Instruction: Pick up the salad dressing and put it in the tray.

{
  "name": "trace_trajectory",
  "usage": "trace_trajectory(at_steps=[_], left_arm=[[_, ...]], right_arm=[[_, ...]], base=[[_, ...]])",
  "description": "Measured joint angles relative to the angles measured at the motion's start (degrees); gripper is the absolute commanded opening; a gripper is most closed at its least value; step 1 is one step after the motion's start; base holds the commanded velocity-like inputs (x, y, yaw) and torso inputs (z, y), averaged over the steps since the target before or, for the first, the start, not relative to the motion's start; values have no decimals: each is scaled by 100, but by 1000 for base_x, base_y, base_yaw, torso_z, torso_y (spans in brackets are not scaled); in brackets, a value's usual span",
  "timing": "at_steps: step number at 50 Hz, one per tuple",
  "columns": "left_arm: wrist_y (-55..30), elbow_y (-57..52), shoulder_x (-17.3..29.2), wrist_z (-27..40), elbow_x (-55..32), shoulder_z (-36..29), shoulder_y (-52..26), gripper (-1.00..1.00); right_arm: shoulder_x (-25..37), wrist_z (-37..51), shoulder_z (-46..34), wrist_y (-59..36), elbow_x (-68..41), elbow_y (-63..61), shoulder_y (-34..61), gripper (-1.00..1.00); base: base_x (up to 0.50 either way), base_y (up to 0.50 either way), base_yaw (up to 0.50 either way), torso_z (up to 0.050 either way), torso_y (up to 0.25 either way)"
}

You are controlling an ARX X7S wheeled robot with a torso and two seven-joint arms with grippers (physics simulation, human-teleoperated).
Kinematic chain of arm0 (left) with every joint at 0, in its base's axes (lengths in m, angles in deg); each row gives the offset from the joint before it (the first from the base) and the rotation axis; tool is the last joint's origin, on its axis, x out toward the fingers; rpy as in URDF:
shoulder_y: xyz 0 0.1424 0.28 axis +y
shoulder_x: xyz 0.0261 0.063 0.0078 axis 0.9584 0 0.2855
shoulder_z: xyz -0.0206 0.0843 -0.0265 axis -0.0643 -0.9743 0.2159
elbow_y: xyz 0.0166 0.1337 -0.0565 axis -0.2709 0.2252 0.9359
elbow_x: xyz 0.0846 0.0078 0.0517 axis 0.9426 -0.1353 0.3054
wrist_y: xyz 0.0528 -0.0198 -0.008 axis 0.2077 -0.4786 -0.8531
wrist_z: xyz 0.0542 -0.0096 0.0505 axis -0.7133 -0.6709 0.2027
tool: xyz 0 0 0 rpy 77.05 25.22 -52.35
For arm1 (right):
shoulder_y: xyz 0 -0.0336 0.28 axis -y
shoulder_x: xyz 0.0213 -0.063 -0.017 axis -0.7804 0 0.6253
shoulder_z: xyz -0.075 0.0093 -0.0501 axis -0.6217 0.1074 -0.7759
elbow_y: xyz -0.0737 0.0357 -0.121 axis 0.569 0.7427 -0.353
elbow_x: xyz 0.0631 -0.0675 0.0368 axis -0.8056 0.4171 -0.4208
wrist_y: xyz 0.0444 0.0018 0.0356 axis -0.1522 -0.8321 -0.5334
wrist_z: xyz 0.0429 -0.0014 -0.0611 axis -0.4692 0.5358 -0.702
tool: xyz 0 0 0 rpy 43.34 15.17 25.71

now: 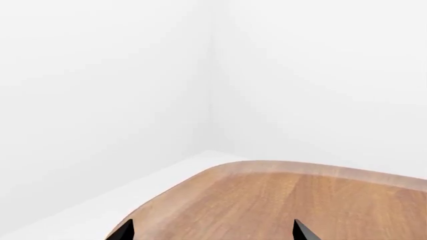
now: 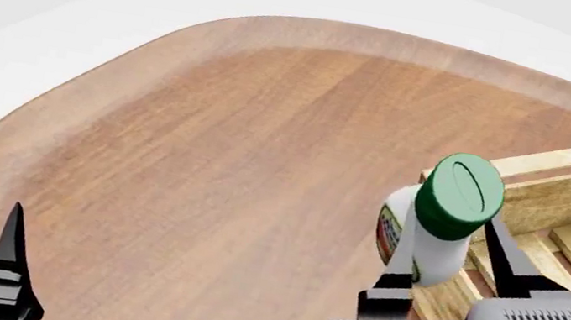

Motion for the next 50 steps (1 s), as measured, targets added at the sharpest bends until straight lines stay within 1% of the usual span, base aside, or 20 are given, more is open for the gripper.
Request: trace_trajectory(at_steps=[15,27,39,50], left_arm=[[32,30,14,18,-8,-24,-8,100],[55,39,30,34,-34,-25,-3,100],[60,32,50,55,-60,-25,-8,100],[58,22,74,71,-90,-19,-21,100]], right_arm=[[26,382,492,22,108,289,146,-100],[154,693,848,-361,139,672,615,-100],[326,932,1102,-608,290,1412,1051,-100],[447,1020,1155,-444,530,2452,1437,-100]], base=[[0,0,0,0,1],[0,0,0,0,1],[0,0,0,0,0],[0,0,0,0,1]])
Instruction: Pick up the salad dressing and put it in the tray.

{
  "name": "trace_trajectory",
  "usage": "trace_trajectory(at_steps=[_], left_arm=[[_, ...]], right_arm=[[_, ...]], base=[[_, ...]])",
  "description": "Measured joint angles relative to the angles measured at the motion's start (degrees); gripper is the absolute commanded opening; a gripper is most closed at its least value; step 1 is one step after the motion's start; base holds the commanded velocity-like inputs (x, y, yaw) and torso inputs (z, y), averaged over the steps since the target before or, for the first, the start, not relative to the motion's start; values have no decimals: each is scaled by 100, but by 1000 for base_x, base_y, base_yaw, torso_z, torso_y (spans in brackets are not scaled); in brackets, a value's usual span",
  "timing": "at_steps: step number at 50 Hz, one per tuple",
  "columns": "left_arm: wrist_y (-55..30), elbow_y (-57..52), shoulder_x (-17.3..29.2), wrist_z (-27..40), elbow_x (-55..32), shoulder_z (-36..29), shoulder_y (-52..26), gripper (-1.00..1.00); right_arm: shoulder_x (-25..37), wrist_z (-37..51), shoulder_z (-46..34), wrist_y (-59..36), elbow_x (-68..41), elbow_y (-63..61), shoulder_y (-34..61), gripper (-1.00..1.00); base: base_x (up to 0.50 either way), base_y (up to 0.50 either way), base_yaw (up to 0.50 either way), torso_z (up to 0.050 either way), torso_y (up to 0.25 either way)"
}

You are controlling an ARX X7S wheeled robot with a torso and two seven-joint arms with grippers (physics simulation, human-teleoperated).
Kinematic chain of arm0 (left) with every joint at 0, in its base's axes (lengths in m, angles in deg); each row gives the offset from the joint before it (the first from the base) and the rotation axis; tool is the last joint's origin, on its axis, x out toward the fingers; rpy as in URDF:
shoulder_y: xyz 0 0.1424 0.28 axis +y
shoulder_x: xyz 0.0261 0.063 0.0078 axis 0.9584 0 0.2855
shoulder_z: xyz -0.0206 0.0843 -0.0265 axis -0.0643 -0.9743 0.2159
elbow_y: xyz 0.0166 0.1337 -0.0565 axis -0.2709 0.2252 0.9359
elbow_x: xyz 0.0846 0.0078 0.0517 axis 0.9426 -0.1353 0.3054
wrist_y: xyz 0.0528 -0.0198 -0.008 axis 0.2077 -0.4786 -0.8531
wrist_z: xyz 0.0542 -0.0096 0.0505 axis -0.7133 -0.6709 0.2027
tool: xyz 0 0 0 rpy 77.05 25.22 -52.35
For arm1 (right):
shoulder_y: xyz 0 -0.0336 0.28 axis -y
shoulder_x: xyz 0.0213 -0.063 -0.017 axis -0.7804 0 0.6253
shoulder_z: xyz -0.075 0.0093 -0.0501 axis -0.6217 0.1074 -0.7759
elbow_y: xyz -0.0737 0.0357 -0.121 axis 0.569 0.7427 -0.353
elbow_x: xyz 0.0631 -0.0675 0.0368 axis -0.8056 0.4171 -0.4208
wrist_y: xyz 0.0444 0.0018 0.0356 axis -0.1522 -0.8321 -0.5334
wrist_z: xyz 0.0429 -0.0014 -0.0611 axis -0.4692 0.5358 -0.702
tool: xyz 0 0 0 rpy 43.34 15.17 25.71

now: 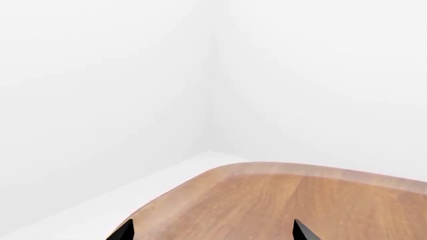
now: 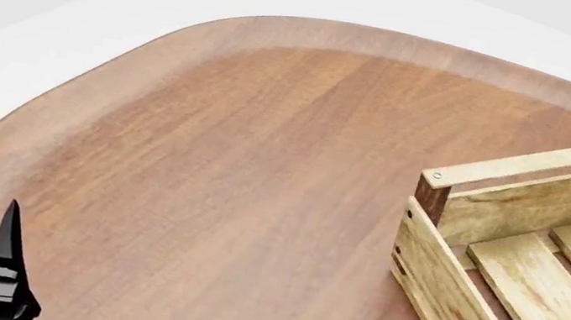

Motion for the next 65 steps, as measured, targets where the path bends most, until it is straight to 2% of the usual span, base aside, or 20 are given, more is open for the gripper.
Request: trace_trajectory(at_steps=[43,65], left_arm=[[51,53,50,51,-8,-79,-12,100],[73,55,77,85,-14,-110,-5,100]], right_arm=[[-47,-194,-507,1600,724,4407,1417,-100],[-180,-245,-684,3071,990,6849,1958,-100]], base=[[0,0,0,0,0],[0,0,0,0,1]])
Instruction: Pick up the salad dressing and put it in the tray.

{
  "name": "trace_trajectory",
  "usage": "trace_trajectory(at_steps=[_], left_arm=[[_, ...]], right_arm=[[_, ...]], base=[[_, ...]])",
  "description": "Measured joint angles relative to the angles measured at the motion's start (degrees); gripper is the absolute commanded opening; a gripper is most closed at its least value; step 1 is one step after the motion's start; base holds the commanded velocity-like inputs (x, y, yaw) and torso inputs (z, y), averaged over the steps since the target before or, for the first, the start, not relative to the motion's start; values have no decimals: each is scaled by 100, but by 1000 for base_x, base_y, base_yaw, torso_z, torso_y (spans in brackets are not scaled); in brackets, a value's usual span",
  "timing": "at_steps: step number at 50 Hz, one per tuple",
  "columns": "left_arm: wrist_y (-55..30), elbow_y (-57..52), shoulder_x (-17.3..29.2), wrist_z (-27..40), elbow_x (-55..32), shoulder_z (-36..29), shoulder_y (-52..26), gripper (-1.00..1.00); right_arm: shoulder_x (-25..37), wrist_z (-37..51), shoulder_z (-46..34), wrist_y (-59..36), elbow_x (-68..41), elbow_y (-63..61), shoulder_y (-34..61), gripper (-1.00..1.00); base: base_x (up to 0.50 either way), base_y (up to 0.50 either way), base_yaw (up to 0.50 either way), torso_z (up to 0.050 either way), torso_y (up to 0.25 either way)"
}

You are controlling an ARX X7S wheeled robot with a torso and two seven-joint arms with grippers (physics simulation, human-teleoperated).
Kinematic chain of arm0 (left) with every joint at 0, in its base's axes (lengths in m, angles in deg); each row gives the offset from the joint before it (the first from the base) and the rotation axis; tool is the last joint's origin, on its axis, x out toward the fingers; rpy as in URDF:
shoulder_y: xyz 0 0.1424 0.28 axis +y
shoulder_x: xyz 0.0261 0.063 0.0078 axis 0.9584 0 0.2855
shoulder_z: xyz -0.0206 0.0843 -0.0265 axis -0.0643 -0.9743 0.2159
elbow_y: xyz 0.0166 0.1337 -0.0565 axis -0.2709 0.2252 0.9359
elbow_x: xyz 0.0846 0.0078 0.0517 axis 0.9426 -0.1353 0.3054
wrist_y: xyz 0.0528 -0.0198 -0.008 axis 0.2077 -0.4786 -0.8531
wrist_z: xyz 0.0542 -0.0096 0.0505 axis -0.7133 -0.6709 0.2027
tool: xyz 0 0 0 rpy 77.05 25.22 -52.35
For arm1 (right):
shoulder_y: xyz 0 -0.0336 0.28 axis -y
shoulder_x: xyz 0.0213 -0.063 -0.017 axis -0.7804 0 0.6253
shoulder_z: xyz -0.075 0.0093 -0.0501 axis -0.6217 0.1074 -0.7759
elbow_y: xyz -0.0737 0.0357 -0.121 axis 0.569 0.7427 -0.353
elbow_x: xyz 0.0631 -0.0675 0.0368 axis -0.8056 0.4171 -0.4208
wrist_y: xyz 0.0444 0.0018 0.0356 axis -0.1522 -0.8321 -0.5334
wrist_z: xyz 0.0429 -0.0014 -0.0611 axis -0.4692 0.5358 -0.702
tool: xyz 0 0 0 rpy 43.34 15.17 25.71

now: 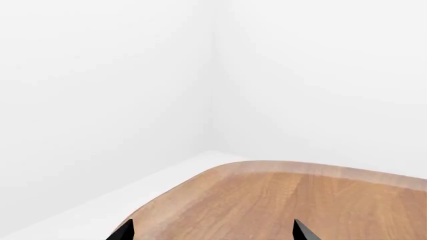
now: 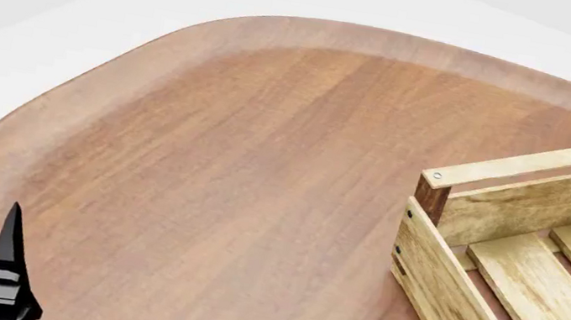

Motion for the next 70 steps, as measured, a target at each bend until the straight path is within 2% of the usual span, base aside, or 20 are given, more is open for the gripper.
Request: trace_trajectory(at_steps=[18,46,47,70], left_arm=[[14,-2,24,27,-16,-13,-1,100],[45,9,56,57,-17,-59,-13,100],[45,7,58,58,-17,-60,-14,100],[66,0,86,85,-25,-92,-15,100]], right_arm=[[-104,-48,-75,895,152,1524,364,-100],[-195,-36,236,1251,249,1784,164,-100],[-198,-37,247,1254,254,1784,162,100],[-157,-27,422,1338,459,1775,123,100]], base=[[0,0,0,1,1],[0,0,0,0,0],[0,0,0,0,0],[0,0,0,0,0]])
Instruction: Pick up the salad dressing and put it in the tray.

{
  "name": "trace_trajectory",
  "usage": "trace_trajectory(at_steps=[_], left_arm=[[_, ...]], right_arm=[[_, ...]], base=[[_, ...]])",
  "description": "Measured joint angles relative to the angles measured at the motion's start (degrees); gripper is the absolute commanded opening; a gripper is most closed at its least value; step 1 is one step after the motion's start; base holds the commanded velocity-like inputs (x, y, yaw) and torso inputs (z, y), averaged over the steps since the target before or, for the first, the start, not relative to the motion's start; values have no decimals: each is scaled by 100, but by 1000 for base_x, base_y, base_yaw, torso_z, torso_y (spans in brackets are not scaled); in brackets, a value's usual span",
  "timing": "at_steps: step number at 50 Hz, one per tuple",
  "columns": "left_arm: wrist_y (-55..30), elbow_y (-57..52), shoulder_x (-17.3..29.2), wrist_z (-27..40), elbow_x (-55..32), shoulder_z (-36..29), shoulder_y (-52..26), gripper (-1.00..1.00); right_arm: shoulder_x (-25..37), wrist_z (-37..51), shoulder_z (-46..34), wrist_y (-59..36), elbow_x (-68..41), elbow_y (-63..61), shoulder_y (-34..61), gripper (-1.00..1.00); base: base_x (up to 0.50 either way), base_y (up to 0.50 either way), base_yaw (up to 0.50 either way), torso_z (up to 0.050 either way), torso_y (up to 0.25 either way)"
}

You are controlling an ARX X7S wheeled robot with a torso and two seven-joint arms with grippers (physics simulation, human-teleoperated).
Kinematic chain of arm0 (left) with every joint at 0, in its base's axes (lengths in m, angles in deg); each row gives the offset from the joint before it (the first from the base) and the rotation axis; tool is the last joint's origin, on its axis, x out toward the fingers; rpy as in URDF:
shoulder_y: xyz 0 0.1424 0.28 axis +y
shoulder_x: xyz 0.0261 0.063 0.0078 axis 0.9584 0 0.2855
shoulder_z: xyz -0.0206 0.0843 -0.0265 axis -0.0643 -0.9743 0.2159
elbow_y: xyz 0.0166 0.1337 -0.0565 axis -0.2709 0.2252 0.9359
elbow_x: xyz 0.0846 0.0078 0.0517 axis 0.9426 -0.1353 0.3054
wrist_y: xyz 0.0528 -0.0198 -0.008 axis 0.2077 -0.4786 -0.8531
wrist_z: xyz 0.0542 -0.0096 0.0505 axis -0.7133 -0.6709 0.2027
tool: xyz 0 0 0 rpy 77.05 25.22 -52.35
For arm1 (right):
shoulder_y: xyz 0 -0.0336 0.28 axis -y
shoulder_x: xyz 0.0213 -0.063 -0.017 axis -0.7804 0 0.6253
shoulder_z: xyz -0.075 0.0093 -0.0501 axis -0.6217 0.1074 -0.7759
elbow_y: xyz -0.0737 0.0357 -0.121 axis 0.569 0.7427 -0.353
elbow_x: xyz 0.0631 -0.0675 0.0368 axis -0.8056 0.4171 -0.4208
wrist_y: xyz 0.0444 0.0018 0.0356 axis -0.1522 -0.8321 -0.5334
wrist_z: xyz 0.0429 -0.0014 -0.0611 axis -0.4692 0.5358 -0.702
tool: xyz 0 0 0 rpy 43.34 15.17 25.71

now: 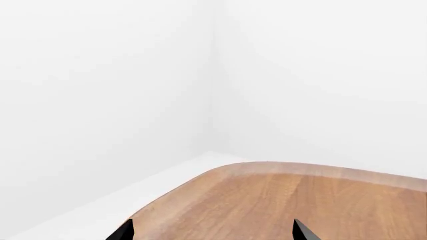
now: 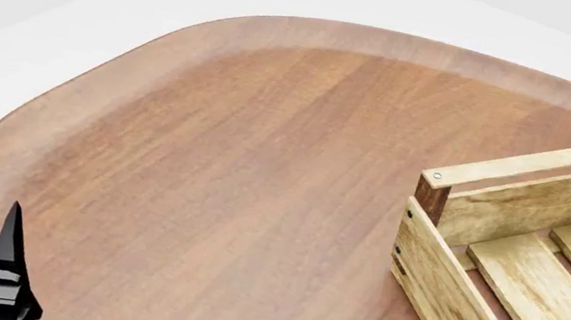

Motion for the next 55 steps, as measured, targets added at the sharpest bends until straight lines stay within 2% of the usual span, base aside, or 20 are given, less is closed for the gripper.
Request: trace_trajectory(at_steps=[27,34,55], left_arm=[[34,20,24,31,-25,-22,0,100],[33,-2,35,45,-40,-18,2,100],[108,-143,67,122,-122,91,14,100]], right_arm=[[2,-43,109,82,81,-132,-107,100],[1,0,206,-414,9,-1320,-599,100],[49,138,507,-2130,-235,-6020,-2343,100]], base=[[0,0,0,0,0],[0,0,0,0,0],[0,0,0,0,0]])
